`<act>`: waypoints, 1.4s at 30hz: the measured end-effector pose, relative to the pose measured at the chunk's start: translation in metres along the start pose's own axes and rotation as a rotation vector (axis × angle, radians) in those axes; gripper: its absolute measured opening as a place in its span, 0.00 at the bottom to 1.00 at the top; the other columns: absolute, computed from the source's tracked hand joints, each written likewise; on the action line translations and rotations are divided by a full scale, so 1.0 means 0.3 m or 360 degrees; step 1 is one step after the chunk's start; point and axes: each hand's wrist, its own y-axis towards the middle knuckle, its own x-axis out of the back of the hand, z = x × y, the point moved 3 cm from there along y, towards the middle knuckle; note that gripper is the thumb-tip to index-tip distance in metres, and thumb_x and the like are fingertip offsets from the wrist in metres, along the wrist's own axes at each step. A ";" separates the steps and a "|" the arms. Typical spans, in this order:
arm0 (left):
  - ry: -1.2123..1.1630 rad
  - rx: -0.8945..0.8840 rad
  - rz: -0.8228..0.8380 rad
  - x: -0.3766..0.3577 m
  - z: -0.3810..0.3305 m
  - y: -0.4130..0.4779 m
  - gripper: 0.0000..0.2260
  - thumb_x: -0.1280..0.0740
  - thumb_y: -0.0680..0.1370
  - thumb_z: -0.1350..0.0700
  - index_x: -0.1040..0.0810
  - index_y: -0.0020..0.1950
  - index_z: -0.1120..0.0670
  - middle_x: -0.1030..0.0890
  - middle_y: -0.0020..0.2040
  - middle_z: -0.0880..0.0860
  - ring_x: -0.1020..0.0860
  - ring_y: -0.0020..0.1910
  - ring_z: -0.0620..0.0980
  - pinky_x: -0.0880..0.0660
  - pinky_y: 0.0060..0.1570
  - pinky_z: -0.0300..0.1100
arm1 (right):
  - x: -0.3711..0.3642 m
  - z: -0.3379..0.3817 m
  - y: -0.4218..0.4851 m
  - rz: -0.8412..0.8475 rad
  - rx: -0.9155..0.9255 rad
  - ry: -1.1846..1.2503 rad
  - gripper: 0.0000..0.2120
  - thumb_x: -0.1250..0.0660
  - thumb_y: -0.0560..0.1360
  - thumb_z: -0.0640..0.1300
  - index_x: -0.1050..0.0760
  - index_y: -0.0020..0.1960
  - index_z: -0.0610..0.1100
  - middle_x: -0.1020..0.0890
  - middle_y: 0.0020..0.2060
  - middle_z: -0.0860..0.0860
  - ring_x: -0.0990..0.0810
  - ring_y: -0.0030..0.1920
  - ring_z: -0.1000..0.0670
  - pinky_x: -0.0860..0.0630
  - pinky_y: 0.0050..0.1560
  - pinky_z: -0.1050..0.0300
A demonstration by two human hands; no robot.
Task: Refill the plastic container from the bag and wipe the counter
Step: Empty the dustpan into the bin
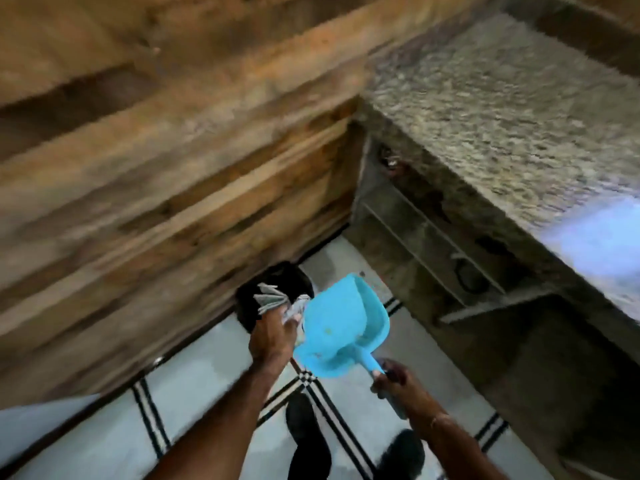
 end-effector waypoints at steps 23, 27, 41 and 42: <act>-0.0314 0.0684 -0.0228 -0.298 0.741 0.902 0.21 0.33 0.81 0.46 0.21 0.68 0.58 0.20 0.66 0.61 0.23 0.65 0.62 0.27 0.61 0.48 | -0.829 -0.046 1.259 0.0081 -0.0204 -0.0771 0.24 0.39 0.67 0.59 0.23 0.53 0.43 0.15 0.48 0.41 0.25 0.42 0.46 0.27 0.43 0.51; -0.0540 0.0805 -0.0339 -0.322 0.770 0.897 0.16 0.33 0.80 0.47 0.18 0.58 0.58 0.16 0.56 0.60 0.20 0.56 0.61 0.27 0.49 0.46 | -0.787 -0.067 1.128 0.0053 -0.0112 -0.0657 0.23 0.40 0.71 0.62 0.21 0.57 0.49 0.15 0.51 0.45 0.17 0.50 0.43 0.19 0.57 0.42; -0.1775 0.1054 -0.0296 -0.481 0.880 1.022 0.14 0.33 0.83 0.52 0.19 0.61 0.62 0.15 0.55 0.60 0.16 0.49 0.58 0.18 0.40 0.42 | -0.955 -0.366 1.562 -0.0131 0.0032 -0.0603 0.17 0.28 0.69 0.49 0.17 0.56 0.44 0.18 0.53 0.41 0.18 0.56 0.38 0.21 0.60 0.44; -0.1786 0.1067 -0.0261 -0.489 0.883 1.013 0.14 0.34 0.83 0.52 0.19 0.61 0.61 0.15 0.55 0.59 0.15 0.49 0.58 0.18 0.40 0.42 | -0.950 -0.361 1.567 -0.0129 0.0034 -0.0777 0.19 0.29 0.70 0.50 0.18 0.59 0.45 0.20 0.57 0.39 0.20 0.59 0.37 0.22 0.62 0.46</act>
